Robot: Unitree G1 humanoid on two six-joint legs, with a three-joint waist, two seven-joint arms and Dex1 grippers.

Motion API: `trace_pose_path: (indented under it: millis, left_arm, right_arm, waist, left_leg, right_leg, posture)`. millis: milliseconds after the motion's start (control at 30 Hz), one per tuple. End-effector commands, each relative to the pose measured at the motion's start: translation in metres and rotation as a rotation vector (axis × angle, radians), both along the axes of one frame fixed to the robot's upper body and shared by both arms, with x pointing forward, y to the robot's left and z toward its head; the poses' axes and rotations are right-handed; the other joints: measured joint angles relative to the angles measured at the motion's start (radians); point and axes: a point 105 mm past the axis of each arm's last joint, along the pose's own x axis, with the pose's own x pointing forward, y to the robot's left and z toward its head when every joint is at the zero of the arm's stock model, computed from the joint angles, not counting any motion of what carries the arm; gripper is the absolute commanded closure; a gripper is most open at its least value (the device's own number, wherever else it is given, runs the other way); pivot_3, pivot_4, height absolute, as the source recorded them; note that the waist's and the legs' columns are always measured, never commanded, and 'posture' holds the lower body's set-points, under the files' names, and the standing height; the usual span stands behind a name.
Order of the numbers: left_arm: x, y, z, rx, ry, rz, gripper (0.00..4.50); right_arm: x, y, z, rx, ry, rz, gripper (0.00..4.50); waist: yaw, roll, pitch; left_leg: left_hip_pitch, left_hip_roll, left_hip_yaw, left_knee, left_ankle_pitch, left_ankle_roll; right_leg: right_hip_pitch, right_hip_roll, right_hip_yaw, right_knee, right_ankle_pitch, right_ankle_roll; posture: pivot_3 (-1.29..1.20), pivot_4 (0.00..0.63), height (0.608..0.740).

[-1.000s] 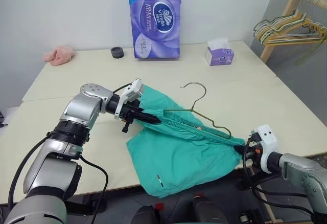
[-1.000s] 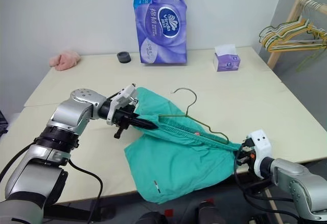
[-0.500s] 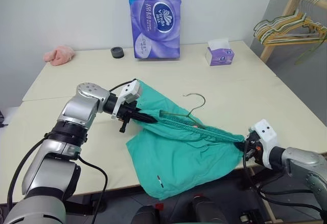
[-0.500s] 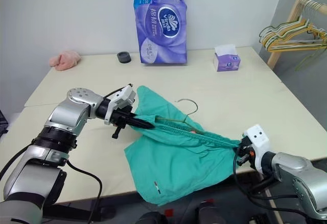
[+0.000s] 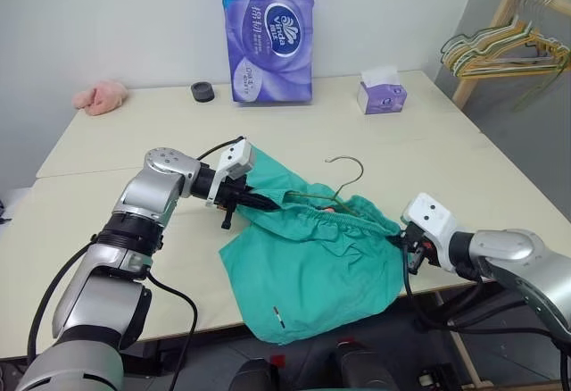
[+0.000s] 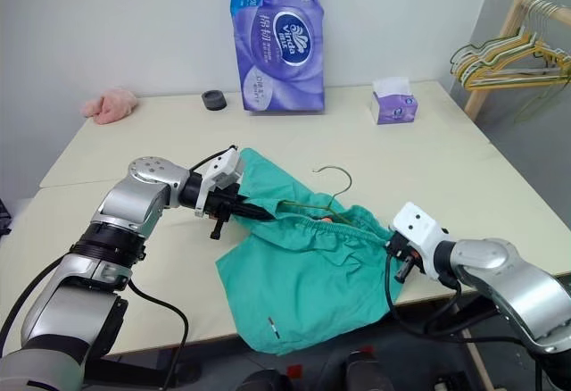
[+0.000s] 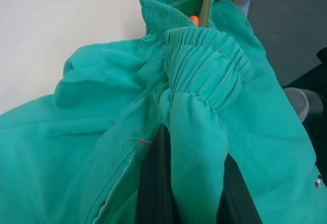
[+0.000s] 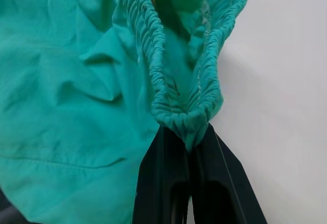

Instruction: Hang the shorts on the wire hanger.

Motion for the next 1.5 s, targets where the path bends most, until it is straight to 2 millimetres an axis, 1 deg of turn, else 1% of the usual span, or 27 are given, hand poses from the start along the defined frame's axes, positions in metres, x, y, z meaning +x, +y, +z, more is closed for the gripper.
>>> trace_pose_path:
  millis: [33,167,200,233,333,433,500,600,667,767,900,1000,1067,1167,1267,1367,1433,1500]
  left_arm:
    - [0.000,-0.001,0.011,-0.026,-0.054,-0.008,4.50]
    - [-0.002,-0.003,0.008,-0.023,-0.054,-0.012,4.50]
    - [-0.002,-0.003,0.008,-0.022,-0.055,-0.013,4.50]
    - [-0.002,-0.003,0.007,-0.021,-0.056,-0.013,4.50]
    - [-0.003,-0.002,0.007,-0.017,-0.058,-0.012,4.50]
    - [-0.004,-0.002,0.006,-0.011,-0.062,-0.013,4.50]
    - [-0.004,-0.002,0.006,-0.010,-0.064,-0.013,4.50]
    - [-0.004,-0.002,0.006,-0.009,-0.069,-0.012,4.50]
    - [-0.004,-0.002,0.006,-0.008,-0.072,-0.013,4.50]
    - [-0.003,-0.002,0.007,-0.007,-0.076,-0.012,4.50]
    - [-0.002,-0.002,0.007,-0.007,-0.082,-0.008,4.50]
    - [-0.002,0.000,0.005,-0.008,-0.084,-0.003,4.50]
    - [-0.002,0.000,0.005,-0.008,-0.084,0.000,4.50]
    - [-0.001,0.002,0.003,-0.011,-0.084,0.007,4.50]
    - [-0.001,0.003,0.002,-0.013,-0.083,0.013,4.50]
    - [-0.001,0.004,0.001,-0.018,-0.083,0.020,4.50]
    - [0.000,0.004,0.000,-0.023,-0.091,0.032,4.50]
    - [0.003,0.004,0.000,-0.024,-0.102,0.055,4.50]
  right_arm:
    - [0.006,0.005,0.014,-0.050,-0.073,0.083,4.45]
    - [0.008,0.011,0.019,-0.058,-0.091,0.136,4.45]
    - [0.007,0.012,0.020,-0.059,-0.093,0.146,3.97]
    - [0.005,0.013,0.021,-0.062,-0.088,0.161,3.79]
    - [0.001,0.012,0.021,-0.063,-0.075,0.175,2.78]
    - [0.007,0.001,0.017,-0.072,-0.075,0.102,1.73]
    - [0.009,-0.007,0.010,-0.073,-0.052,0.067,1.06]
    - [0.012,-0.011,0.002,-0.053,-0.013,0.042,1.06]
    - [0.015,-0.009,-0.002,-0.020,0.010,0.041,1.06]
    - [0.021,0.000,-0.006,0.021,0.045,0.080,1.06]
    - [0.023,0.015,-0.010,0.030,0.081,0.166,1.06]
    - [0.028,0.030,-0.018,0.039,0.118,0.207,1.06]
    - [0.029,0.034,-0.022,0.034,0.133,0.217,1.06]
    - [0.027,0.035,-0.029,0.007,0.152,0.236,1.70]
    - [0.027,0.035,-0.029,0.015,0.146,0.227,2.73]
    - [0.029,0.036,-0.023,0.043,0.124,0.208,3.81]
    - [0.031,0.038,-0.018,0.061,0.110,0.201,4.45]
    - [0.032,0.040,-0.013,0.078,0.096,0.194,4.49]
  waist:
    - [0.000,0.000,0.000]
    - [0.000,0.000,0.000]
    - [0.000,0.000,0.000]
    - [0.001,0.000,0.000]
    - [0.001,0.000,0.000]
    - [0.001,0.000,0.000]
    - [0.001,0.000,0.000]
    - [0.002,0.000,0.000]
    - [0.001,0.000,0.000]
    - [0.000,0.000,0.000]
    - [0.000,0.000,0.000]
    - [0.000,0.000,0.000]
    - [0.000,0.000,0.000]
    - [0.004,0.000,0.000]
    - [0.004,0.000,0.000]
    - [0.003,0.000,0.000]
    - [0.003,0.000,0.000]
    - [0.004,0.000,0.000]
  left_leg:
    - [0.000,0.000,0.000,0.000,0.000,0.000]
    - [0.000,0.000,0.000,0.000,0.000,0.000]
    - [0.000,0.000,0.000,0.000,0.000,0.000]
    - [0.000,0.000,0.000,0.000,0.000,0.000]
    - [0.000,0.000,0.000,0.000,0.000,0.000]
    - [0.000,0.000,0.000,0.000,0.000,0.000]
    - [0.000,0.000,0.000,0.000,0.000,0.000]
    - [0.000,0.000,0.000,0.000,0.000,0.000]
    - [0.000,0.000,0.000,0.000,0.000,0.000]
    - [0.000,0.000,0.000,0.000,0.000,0.000]
    - [0.000,0.000,0.000,0.000,0.000,0.000]
    - [0.000,0.000,-0.001,0.000,0.000,0.000]
    - [0.000,0.000,-0.001,0.000,0.000,0.000]
    - [0.000,0.000,-0.001,0.000,0.000,0.000]
    - [0.000,0.000,-0.001,0.000,0.000,0.000]
    - [0.000,0.000,-0.001,0.000,0.000,0.000]
    - [0.000,0.000,-0.001,0.000,0.000,0.000]
    - [0.000,0.000,-0.001,0.000,0.000,0.000]
  right_leg:
    - [0.000,0.000,0.000,0.000,0.000,0.000]
    - [0.000,0.000,0.000,0.000,0.000,-0.001]
    - [0.000,0.000,0.000,0.000,0.000,-0.001]
    - [0.000,0.000,0.000,0.000,0.000,-0.001]
    - [0.000,-0.001,0.000,0.000,0.000,-0.001]
    - [0.000,-0.001,0.000,0.000,0.001,-0.001]
    - [0.000,-0.001,0.000,0.000,0.001,-0.001]
    - [0.000,-0.001,0.000,0.000,0.001,-0.001]
    - [0.000,-0.001,0.000,0.000,0.001,-0.001]
    - [0.000,-0.001,0.000,0.000,0.001,-0.001]
    - [0.000,-0.001,0.000,0.000,0.001,-0.001]
    - [0.000,-0.001,0.000,0.000,0.001,-0.001]
    - [0.000,-0.001,-0.001,0.000,0.001,-0.001]
    - [0.000,-0.001,-0.001,0.000,0.001,-0.001]
    - [0.000,-0.002,-0.001,0.001,0.001,-0.001]
    - [0.000,-0.002,-0.001,0.001,0.001,-0.001]
    - [0.000,-0.002,-0.001,0.001,0.001,-0.001]
    - [0.000,-0.002,-0.001,0.001,0.001,-0.001]
  posture:
    - [-0.18,0.053,0.740]
    - [-0.17,0.054,0.740]
    - [-0.17,0.054,0.740]
    - [-0.17,0.055,0.740]
    - [-0.17,0.055,0.740]
    - [-0.17,0.055,0.740]
    - [-0.17,0.055,0.740]
    - [-0.16,0.054,0.740]
    - [-0.16,0.054,0.740]
    - [-0.16,0.051,0.740]
    - [-0.15,0.049,0.740]
    - [-0.15,0.049,0.740]
    - [-0.14,0.048,0.740]
    - [-0.14,0.051,0.740]
    - [-0.14,0.051,0.740]
    - [-0.14,0.054,0.740]
    - [-0.14,0.054,0.740]
    - [-0.14,0.054,0.740]
